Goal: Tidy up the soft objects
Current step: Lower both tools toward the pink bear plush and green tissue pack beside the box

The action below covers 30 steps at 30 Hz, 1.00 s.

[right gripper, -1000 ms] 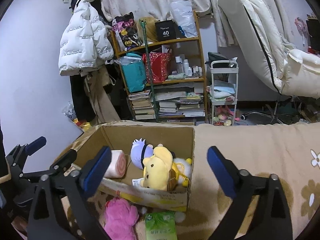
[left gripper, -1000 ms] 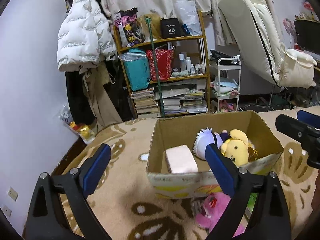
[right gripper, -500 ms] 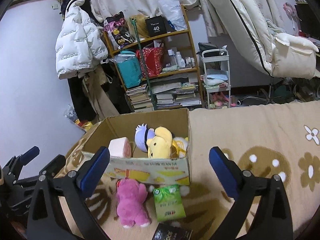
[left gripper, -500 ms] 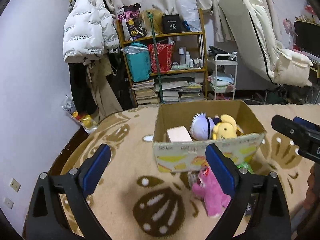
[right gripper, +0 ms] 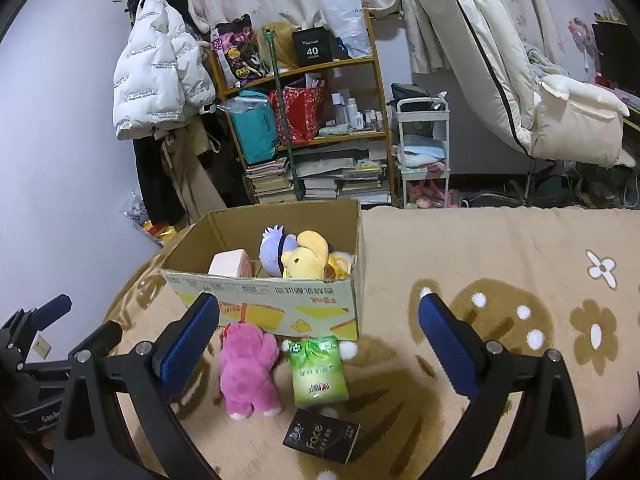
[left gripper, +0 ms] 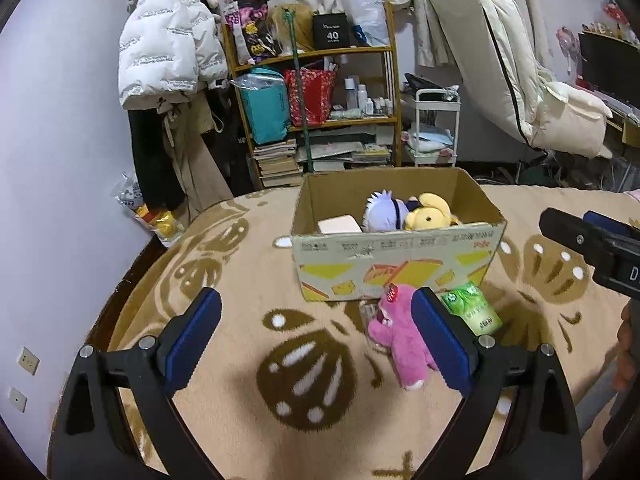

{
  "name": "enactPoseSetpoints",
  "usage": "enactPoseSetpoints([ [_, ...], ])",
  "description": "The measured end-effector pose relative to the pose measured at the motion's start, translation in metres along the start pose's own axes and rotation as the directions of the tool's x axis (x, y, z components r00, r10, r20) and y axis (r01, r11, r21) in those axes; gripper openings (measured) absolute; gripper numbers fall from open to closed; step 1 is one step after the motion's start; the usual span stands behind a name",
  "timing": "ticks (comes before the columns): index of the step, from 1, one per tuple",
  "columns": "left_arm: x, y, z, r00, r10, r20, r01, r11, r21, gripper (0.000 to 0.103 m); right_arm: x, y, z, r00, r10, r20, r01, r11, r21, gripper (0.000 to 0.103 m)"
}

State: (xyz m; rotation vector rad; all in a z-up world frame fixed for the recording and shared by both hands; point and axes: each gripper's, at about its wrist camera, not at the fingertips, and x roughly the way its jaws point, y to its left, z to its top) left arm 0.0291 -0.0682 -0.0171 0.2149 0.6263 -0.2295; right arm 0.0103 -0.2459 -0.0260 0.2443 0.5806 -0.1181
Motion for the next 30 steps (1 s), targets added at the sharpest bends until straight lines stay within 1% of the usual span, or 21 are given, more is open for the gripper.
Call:
enactPoseSetpoints([
  [5, 0.009, -0.005, -0.004, 1.000, 0.000, -0.017, 0.000, 1.000, 0.009, 0.095, 0.003, 0.002, -0.002, 1.000, -0.011, -0.014, 0.011, 1.000, -0.006, 0.103],
  [13, 0.028, -0.013, -0.008, 0.998, -0.046, -0.047, 0.047, 0.999, 0.009, 0.095, 0.025, 0.000, -0.007, 0.997, -0.021, -0.077, 0.021, 1.000, 0.004, 0.103],
  [19, 0.051, -0.026, -0.010, 0.994, -0.069, -0.085, 0.073, 0.997, 0.038, 0.095, 0.043, -0.001, -0.009, 0.993, -0.033, -0.117, 0.034, 0.999, 0.003, 0.103],
  [26, 0.073, -0.036, -0.013, 0.987, -0.114, -0.117, 0.119, 0.992, 0.042, 0.095, 0.065, -0.002, -0.011, 0.984, -0.067, -0.163, 0.067, 0.998, -0.002, 0.103],
  [30, 0.086, -0.038, -0.016, 0.979, -0.138, -0.149, 0.144, 0.989, 0.034, 0.095, 0.078, -0.001, -0.014, 0.979, -0.072, -0.192, 0.072, 0.997, -0.007, 0.103],
])
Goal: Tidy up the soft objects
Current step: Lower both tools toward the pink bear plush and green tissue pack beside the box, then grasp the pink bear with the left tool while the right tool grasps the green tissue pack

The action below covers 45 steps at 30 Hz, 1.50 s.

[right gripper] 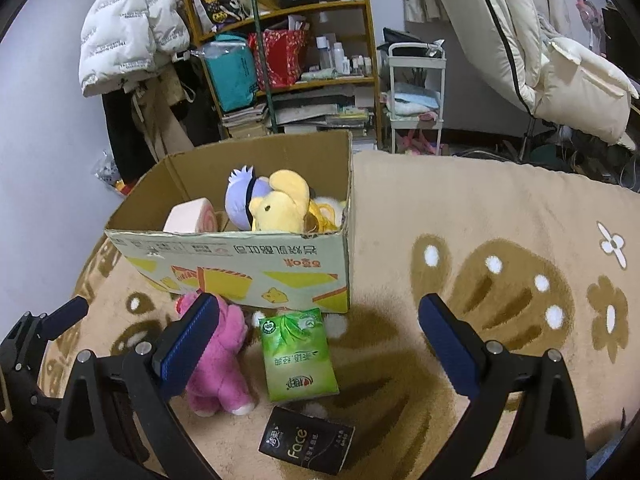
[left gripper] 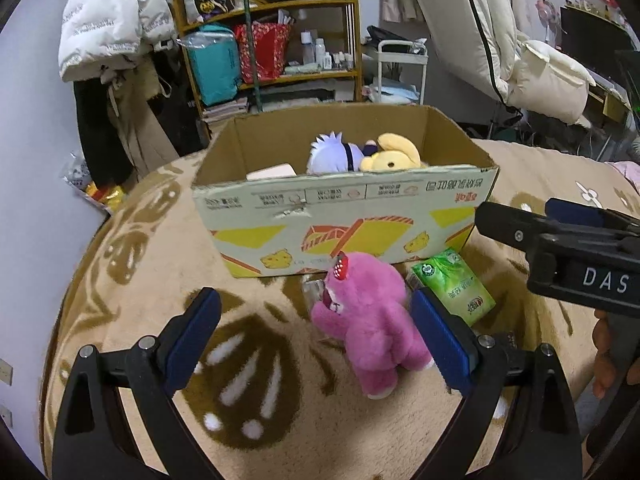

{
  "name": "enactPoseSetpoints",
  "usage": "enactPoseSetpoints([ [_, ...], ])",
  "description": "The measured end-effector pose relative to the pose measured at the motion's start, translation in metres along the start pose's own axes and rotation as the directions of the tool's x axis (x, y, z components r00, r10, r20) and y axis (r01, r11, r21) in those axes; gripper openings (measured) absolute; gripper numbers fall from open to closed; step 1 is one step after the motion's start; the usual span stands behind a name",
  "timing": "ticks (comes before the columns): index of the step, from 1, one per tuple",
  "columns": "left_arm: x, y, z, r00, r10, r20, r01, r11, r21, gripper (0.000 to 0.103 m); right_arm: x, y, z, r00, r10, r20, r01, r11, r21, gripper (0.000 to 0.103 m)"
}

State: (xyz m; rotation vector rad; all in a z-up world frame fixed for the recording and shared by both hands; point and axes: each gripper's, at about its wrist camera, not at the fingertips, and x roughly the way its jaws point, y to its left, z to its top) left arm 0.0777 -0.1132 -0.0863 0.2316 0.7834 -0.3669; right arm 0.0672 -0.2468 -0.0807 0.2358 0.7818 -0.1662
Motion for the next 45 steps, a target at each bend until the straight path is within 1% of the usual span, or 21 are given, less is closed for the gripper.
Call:
enactPoseSetpoints([
  [5, 0.011, -0.005, -0.003, 0.999, -0.019, -0.028, 0.019, 1.000, 0.013, 0.095, 0.011, 0.000, 0.000, 0.999, 0.007, -0.033, -0.007, 1.000, 0.010, 0.103],
  [10, 0.019, -0.009, -0.007, 0.997, -0.070, -0.043, 0.070, 0.998, 0.010, 0.095, 0.022, -0.003, -0.001, 0.998, 0.008, -0.068, -0.007, 1.000, 0.018, 0.103],
  [13, 0.025, -0.012, -0.009, 0.995, -0.083, -0.050, 0.084, 0.996, 0.008, 0.095, 0.030, -0.005, -0.002, 0.995, 0.010, -0.096, -0.007, 0.999, 0.036, 0.103],
  [16, 0.033, -0.014, -0.010, 0.993, -0.090, -0.070, 0.091, 0.996, 0.007, 0.095, 0.035, -0.006, -0.002, 0.994, 0.010, -0.113, -0.004, 0.999, 0.049, 0.103],
  [20, 0.042, -0.016, -0.013, 0.991, -0.090, -0.095, 0.091, 0.996, 0.012, 0.095, 0.042, -0.014, -0.003, 0.990, 0.038, -0.138, -0.023, 0.994, 0.111, 0.103],
  [22, 0.047, -0.018, -0.015, 0.990, -0.087, -0.111, 0.089, 0.996, 0.018, 0.095, 0.046, -0.015, -0.004, 0.987, 0.039, -0.156, -0.021, 0.993, 0.118, 0.103],
  [28, 0.056, -0.023, -0.020, 0.985, -0.090, -0.148, 0.095, 0.995, 0.028, 0.095, 0.058, -0.012, -0.009, 0.976, 0.032, -0.216, -0.009, 0.994, 0.107, 0.103],
  [32, 0.060, -0.024, -0.021, 0.982, -0.097, -0.163, 0.102, 0.995, 0.024, 0.095, 0.065, -0.007, -0.010, 0.971, 0.059, -0.234, -0.038, 0.995, 0.093, 0.103],
  [38, 0.066, -0.026, -0.023, 0.978, -0.096, -0.186, 0.100, 0.995, 0.013, 0.095, 0.076, -0.002, -0.014, 0.962, 0.048, -0.270, -0.031, 0.997, 0.066, 0.103],
  [44, 0.072, -0.021, -0.023, 0.973, -0.110, -0.204, 0.111, 0.994, -0.006, 0.095, 0.089, 0.001, -0.019, 0.940, 0.049, -0.338, -0.035, 0.998, 0.048, 0.103],
  [45, 0.074, -0.021, -0.023, 0.970, -0.119, -0.213, 0.119, 0.993, -0.015, 0.092, 0.092, 0.001, -0.020, 0.936, 0.054, -0.348, -0.037, 0.998, 0.055, 0.102],
])
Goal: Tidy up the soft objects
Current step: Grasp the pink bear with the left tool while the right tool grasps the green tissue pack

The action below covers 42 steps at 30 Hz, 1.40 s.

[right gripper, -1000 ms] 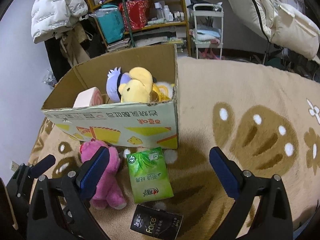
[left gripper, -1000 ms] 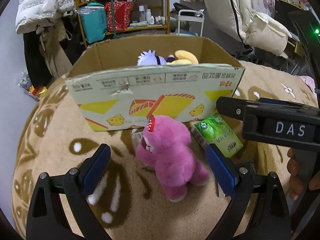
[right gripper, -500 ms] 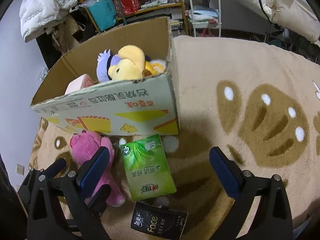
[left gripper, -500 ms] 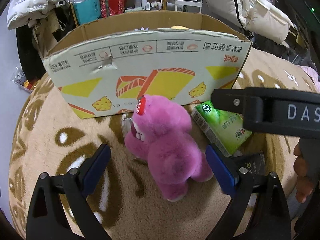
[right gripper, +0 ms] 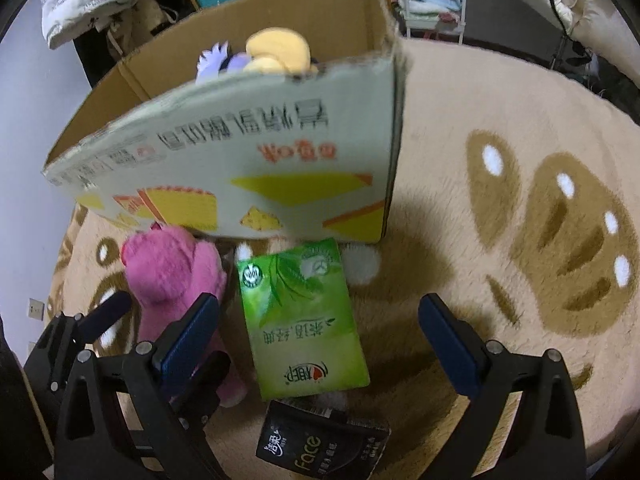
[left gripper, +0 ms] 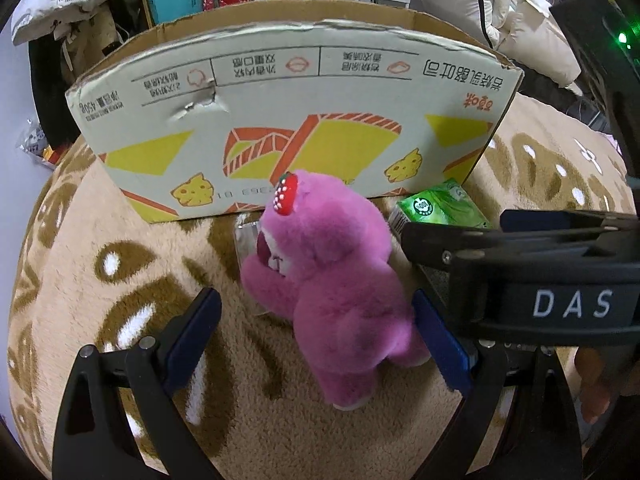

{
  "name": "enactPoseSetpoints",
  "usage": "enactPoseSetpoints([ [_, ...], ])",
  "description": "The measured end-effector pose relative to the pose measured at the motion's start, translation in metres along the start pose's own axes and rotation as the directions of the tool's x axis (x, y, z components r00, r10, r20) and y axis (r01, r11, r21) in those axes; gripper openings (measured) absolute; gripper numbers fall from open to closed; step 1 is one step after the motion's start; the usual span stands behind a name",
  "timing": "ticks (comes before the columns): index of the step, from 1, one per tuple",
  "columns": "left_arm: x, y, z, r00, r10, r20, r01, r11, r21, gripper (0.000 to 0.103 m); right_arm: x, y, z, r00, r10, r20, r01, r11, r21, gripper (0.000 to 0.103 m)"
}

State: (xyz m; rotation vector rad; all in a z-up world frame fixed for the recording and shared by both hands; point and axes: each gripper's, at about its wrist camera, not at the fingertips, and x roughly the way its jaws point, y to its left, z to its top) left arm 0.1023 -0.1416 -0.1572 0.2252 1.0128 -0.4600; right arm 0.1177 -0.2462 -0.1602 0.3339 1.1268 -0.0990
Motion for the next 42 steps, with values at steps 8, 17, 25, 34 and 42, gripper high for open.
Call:
enactPoseSetpoints([
  [8, 0.006, 0.007, -0.003, 0.995, -0.087, -0.040, 0.085, 0.994, -0.067, 0.079, 0.007, 0.006, -0.002, 0.999, 0.030, -0.030, -0.031, 0.999, -0.029, 0.072],
  [17, 0.003, 0.002, -0.005, 0.994, -0.101, -0.047, 0.097, 0.992, -0.076, 0.069, 0.014, 0.011, -0.003, 0.999, 0.016, -0.051, -0.018, 0.999, -0.037, 0.059],
  [25, -0.002, 0.006, -0.008, 0.988, -0.151, -0.037, 0.148, 0.985, -0.089, 0.048, 0.010, 0.007, 0.001, 0.999, 0.013, -0.034, -0.014, 0.999, -0.045, 0.058],
  [34, -0.013, -0.002, -0.008, 0.996, -0.085, -0.009, 0.085, 0.995, -0.059, 0.046, 0.005, 0.007, 0.003, 1.000, 0.025, -0.014, -0.025, 0.998, -0.054, 0.058],
  [42, -0.035, 0.001, -0.011, 0.998, 0.020, 0.063, -0.018, 0.999, -0.046, 0.043, -0.017, 0.007, -0.003, 0.998, 0.017, 0.060, -0.014, 0.999, -0.051, 0.057],
])
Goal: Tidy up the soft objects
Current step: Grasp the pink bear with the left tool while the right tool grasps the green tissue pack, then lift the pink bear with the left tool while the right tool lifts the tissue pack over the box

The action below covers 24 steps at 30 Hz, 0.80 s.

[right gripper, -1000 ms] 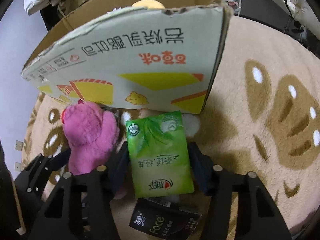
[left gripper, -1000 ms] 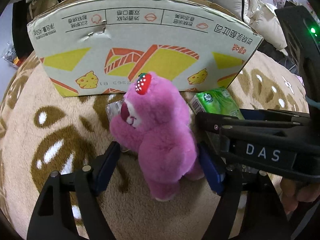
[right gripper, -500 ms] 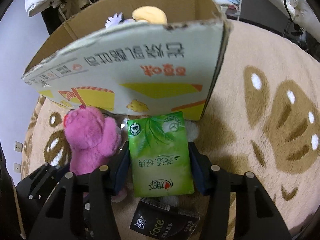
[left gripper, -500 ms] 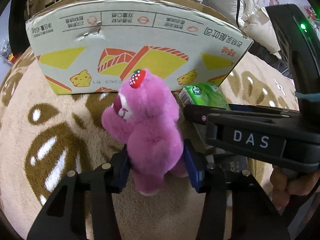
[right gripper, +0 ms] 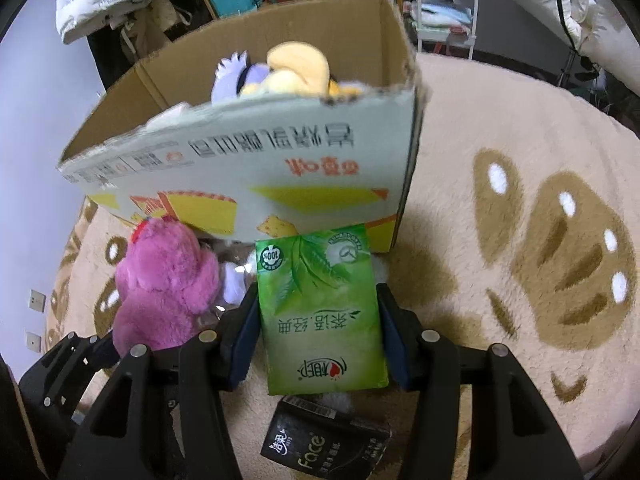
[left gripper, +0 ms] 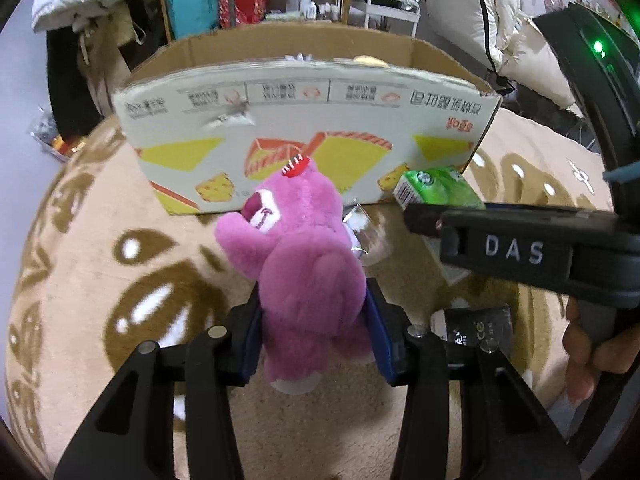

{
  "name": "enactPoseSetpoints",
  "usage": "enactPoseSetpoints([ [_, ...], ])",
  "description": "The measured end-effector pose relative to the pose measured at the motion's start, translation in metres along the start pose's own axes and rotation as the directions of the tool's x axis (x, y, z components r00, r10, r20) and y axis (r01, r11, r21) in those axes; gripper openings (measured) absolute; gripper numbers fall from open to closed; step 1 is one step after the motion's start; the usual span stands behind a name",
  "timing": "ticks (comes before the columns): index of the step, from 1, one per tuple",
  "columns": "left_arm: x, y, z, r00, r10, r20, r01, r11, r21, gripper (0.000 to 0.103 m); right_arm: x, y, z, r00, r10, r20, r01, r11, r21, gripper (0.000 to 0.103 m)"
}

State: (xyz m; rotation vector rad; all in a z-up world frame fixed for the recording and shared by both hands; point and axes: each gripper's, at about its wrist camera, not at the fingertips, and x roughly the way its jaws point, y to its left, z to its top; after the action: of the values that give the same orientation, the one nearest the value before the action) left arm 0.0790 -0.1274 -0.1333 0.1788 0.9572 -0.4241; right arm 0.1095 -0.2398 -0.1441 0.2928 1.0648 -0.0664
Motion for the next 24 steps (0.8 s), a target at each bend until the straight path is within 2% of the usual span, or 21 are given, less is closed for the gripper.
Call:
enactPoseSetpoints([
  [3, -0.012, -0.001, -0.002, 0.999, 0.034, 0.036, -0.035, 0.999, 0.018, 0.040, -0.013, 0.002, -0.001, 0.999, 0.003, 0.050, -0.003, 1.000, -0.011, 0.057],
  [9, -0.030, 0.004, -0.003, 0.998, 0.038, 0.057, -0.039, 0.999, 0.003, 0.039, -0.045, 0.003, -0.003, 0.988, 0.023, 0.151, -0.020, 1.000, -0.022, 0.057],
  [14, -0.049, 0.004, -0.003, 0.989, 0.081, 0.122, -0.081, 0.997, 0.001, 0.039, -0.062, 0.005, -0.006, 0.976, 0.040, 0.214, -0.036, 0.999, -0.021, 0.057],
  [17, -0.071, 0.003, -0.004, 0.973, 0.118, 0.200, -0.119, 0.993, -0.007, 0.039, -0.077, 0.004, -0.008, 0.962, 0.061, 0.268, -0.055, 0.998, -0.028, 0.057],
  [22, -0.105, -0.004, -0.004, 0.922, 0.173, 0.346, -0.189, 0.982, 0.012, 0.039, -0.100, 0.007, -0.010, 0.928, 0.084, 0.363, -0.077, 0.996, -0.035, 0.057],
  [24, -0.112, -0.005, -0.003, 0.914, 0.171, 0.368, -0.188, 0.982, 0.009, 0.039, -0.109, 0.009, -0.009, 0.913, 0.093, 0.398, -0.081, 0.996, -0.047, 0.057],
])
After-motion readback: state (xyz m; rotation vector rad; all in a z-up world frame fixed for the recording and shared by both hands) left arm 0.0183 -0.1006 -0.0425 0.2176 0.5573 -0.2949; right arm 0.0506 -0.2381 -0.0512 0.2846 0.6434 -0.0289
